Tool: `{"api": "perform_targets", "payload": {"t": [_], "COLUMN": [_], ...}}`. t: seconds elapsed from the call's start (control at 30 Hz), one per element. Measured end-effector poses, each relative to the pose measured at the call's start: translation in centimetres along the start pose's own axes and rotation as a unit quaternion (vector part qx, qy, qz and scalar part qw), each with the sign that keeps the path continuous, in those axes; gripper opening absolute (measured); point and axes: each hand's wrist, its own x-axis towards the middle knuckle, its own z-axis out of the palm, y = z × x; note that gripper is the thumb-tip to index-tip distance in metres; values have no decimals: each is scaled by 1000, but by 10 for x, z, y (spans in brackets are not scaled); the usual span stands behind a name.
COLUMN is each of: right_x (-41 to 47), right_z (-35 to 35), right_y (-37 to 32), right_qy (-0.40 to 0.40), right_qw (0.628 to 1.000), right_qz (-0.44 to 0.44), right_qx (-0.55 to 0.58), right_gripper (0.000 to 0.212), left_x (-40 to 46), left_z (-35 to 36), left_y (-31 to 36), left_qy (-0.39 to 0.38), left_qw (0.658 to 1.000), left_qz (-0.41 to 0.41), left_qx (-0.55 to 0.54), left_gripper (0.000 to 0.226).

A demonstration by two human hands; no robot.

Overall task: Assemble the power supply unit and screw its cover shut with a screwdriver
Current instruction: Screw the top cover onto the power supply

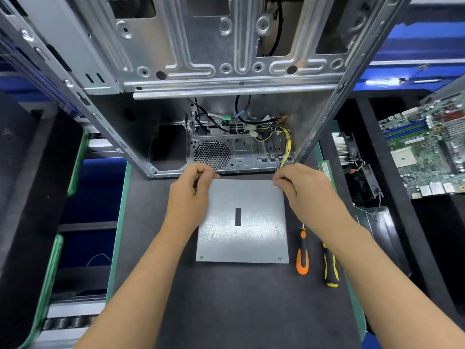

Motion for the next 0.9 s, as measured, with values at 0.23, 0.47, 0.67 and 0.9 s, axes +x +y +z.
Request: {"api": "perform_targets", "payload": {"t": [0.23,0.47,0.67,0.9], "right_x": [-15,-4,27,51], "right_z": [18,10,33,55], "right_y": [-1,-4,-53,-80], "right_qy": [75,53,-8,-69], "right_qw": [995,998,995,985], "right_qz": [48,30,-90,-146], "right_qx": [54,26,28,-65], "right_gripper": [8,9,9,17], "left_x": [-1,0,-4,-3], "left_z": [5,6,6,5], "left_y": [2,-1,-3,-12], "left_qy": [44,42,69,70], "left_qw": [999,998,994,995], "left_qz": [4,-22,-11,-25], "left_qx": [-20,-45,-82,-65], "left_gripper": [21,19,20,20]}}
